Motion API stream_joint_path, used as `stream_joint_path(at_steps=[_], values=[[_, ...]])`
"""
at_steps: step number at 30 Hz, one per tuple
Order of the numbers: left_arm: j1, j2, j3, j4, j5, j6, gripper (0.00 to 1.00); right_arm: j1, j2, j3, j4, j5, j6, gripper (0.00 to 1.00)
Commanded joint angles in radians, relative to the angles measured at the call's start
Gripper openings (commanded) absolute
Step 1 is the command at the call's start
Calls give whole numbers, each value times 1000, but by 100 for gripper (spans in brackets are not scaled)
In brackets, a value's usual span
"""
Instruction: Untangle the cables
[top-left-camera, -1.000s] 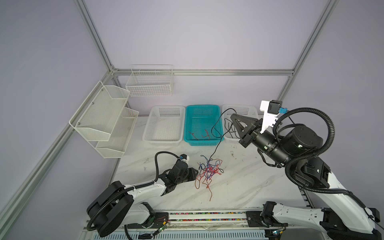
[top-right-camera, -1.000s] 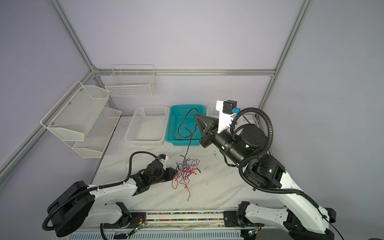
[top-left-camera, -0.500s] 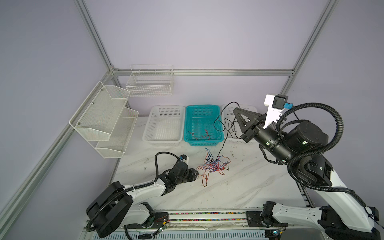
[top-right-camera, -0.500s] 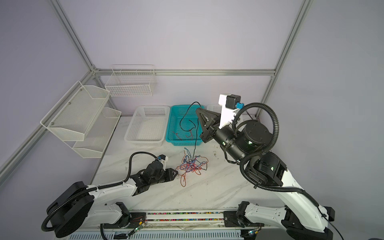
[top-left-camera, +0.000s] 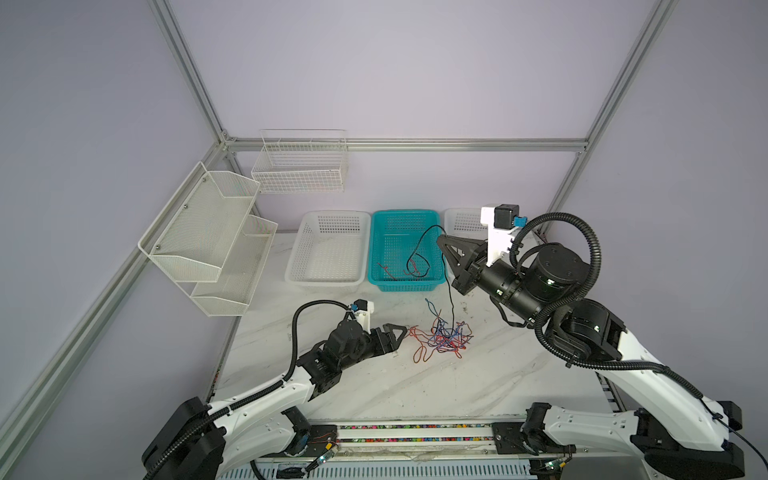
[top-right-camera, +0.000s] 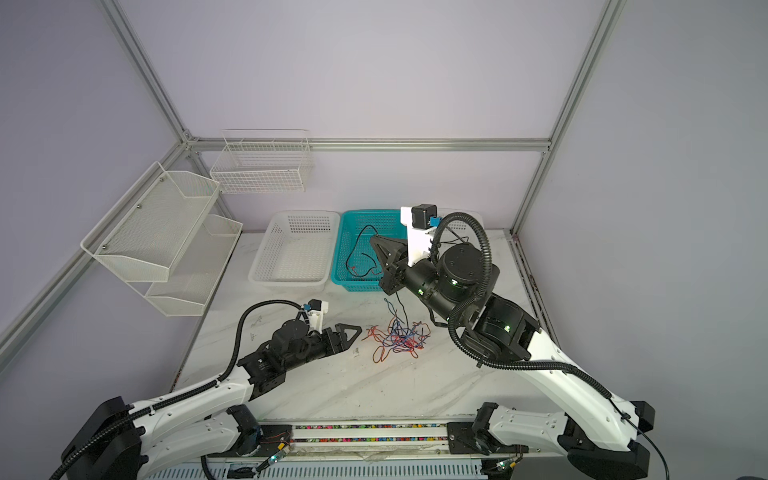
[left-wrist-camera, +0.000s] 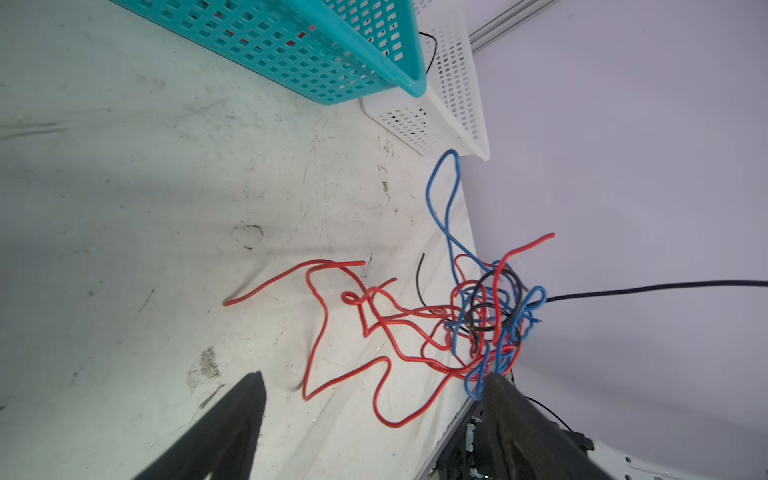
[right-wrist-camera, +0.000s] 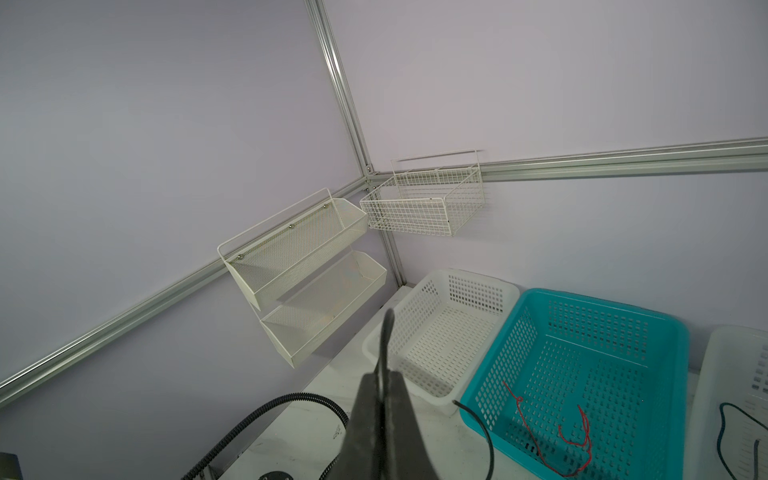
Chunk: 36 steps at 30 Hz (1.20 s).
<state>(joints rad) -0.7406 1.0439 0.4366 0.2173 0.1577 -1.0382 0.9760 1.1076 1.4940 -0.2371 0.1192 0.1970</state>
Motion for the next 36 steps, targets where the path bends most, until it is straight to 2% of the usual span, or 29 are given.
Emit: stream_joint_path(at_steps=[1,11,19,26,36], values=[[-9,30,3,127,86,-55,85,3,-5,-5,74,-21,5,0],[-70,119,33,194,101,-80,85,3,12,-25,89,-7,10,0],[-73,157,15,235,86,-105,68,3,11,-32,110,-53,40,0],[-72,212,52,262,109,-102,65,3,13,-44,127,-82,62,0],[-72,219,48,263,83,-96,51,3,14,-44,139,-149,92,0]])
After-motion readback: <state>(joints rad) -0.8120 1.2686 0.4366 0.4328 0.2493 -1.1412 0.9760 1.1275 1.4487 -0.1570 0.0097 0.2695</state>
